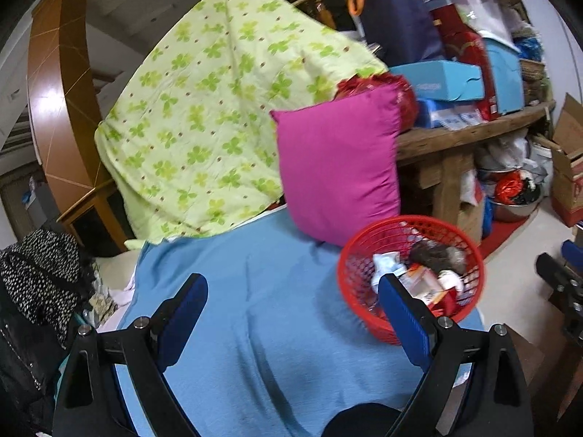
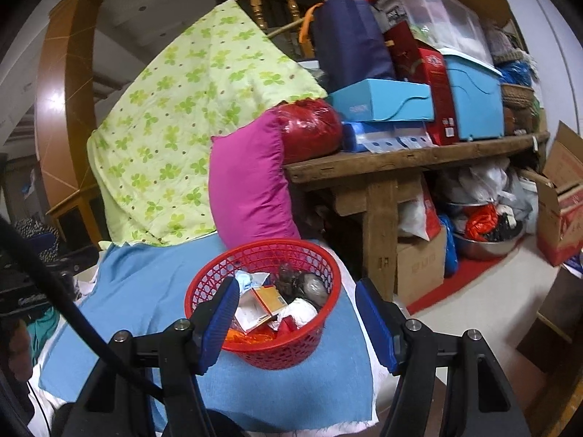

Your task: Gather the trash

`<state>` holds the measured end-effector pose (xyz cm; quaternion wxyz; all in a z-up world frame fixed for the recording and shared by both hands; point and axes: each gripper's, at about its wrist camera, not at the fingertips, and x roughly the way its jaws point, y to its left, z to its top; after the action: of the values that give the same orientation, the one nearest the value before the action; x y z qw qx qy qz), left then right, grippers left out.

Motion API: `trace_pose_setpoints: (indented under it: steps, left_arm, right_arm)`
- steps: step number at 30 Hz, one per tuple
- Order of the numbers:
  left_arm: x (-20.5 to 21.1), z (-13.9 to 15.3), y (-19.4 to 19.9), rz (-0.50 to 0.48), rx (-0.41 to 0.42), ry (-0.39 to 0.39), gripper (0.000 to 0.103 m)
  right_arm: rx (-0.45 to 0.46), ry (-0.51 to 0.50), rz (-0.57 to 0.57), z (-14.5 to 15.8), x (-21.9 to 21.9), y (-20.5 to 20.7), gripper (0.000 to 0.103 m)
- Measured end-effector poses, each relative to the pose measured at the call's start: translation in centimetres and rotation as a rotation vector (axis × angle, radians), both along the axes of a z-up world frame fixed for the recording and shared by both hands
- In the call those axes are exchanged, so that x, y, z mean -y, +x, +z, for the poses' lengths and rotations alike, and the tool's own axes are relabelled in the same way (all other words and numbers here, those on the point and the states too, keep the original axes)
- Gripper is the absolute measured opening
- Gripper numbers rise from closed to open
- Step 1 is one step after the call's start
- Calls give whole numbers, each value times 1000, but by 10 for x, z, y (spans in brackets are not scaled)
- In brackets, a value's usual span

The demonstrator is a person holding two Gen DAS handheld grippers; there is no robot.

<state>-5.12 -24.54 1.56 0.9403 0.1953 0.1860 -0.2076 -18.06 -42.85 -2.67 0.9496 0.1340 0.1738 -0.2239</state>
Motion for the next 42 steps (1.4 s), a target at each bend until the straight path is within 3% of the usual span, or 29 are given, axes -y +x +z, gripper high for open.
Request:
trace_pose_setpoints:
  steps: [15, 32, 42]
  left_arm:
    - [-22, 12, -16, -66, 13, -29, 95]
    - [-38, -4, -6, -135, -52, -2, 95]
    - [-52, -18, -13, -156, -96, 1, 95]
  right_arm:
    - [-42, 112, -17, 14, -22, 9, 70]
    - [-119, 104, -90, 12, -45, 16, 70]
    - [-124, 37, -104, 23, -67, -3, 70]
